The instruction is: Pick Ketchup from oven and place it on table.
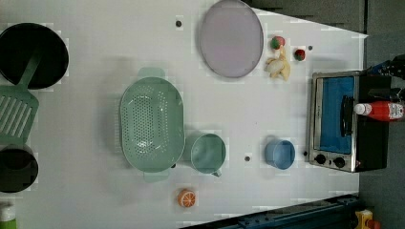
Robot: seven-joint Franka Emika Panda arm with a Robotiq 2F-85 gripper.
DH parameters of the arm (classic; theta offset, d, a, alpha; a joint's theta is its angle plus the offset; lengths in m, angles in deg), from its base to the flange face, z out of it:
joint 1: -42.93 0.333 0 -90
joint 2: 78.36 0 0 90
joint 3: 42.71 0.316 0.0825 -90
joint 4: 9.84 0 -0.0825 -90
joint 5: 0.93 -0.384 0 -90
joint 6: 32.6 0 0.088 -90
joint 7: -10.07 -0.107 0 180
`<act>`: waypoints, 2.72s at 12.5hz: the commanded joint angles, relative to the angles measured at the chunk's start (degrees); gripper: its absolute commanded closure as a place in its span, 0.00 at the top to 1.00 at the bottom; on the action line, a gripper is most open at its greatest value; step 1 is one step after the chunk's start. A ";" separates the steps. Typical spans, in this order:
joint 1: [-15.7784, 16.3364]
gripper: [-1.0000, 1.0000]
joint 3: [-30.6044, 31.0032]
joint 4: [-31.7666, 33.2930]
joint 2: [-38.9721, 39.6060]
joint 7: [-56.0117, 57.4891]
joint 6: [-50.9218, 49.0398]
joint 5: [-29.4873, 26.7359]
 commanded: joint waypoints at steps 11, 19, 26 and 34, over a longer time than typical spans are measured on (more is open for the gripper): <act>-3.62 1.00 -15.33 10.53 -14.82 -4.34 -2.61 0.55; -4.22 1.00 -31.57 7.62 1.43 -3.45 13.41 0.47; -6.70 1.00 -34.77 0.95 18.39 -3.41 22.59 -4.87; -8.15 1.00 -34.65 1.18 25.37 -3.41 27.79 -10.04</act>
